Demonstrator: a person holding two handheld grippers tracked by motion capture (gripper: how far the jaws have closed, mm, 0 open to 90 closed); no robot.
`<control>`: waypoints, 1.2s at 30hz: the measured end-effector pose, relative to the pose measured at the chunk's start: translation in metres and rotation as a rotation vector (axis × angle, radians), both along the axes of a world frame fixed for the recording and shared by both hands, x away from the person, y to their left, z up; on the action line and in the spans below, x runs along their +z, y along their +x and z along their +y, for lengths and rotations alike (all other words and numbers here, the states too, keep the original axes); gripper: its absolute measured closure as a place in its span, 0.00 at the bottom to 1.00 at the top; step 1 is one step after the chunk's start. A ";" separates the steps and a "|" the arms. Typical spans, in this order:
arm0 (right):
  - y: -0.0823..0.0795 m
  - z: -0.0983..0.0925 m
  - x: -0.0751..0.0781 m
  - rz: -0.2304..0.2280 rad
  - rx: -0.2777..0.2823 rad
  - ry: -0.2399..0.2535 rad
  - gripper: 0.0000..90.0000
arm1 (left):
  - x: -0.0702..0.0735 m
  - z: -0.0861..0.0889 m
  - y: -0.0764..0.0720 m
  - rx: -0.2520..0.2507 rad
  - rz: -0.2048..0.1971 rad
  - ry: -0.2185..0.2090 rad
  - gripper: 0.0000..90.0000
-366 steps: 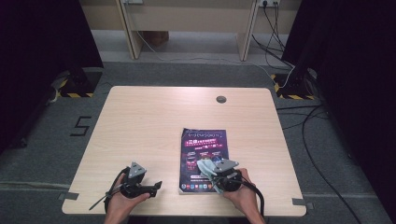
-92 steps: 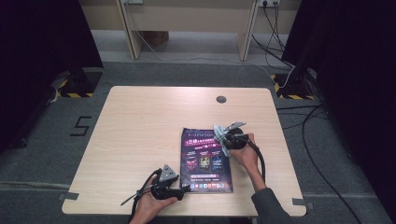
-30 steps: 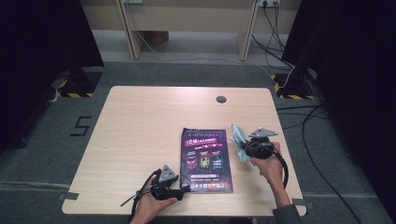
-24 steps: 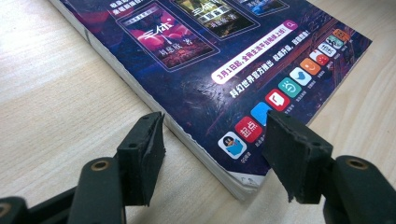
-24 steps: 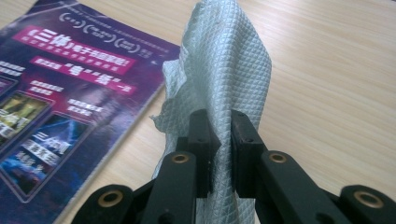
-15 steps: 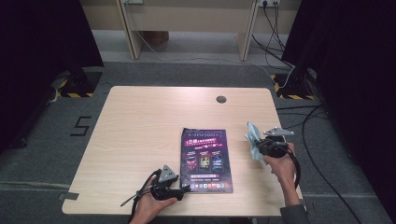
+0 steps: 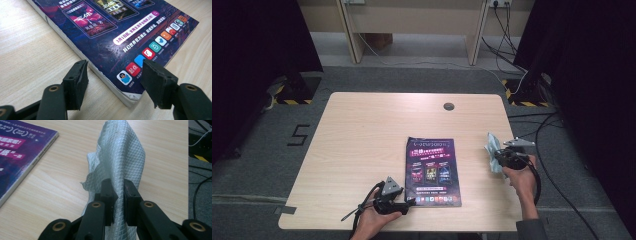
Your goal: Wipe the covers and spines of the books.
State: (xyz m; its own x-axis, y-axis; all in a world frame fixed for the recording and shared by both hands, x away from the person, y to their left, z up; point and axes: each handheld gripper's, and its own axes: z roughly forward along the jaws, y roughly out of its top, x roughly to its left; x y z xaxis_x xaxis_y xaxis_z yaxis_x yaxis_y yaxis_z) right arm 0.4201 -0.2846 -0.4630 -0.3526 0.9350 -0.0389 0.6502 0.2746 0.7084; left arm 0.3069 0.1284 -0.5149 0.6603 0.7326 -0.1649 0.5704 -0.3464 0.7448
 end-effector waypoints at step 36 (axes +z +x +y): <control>0.007 -0.002 -0.029 0.098 -0.015 -0.054 0.85 | 0.000 0.000 0.000 -0.002 -0.003 0.000 0.42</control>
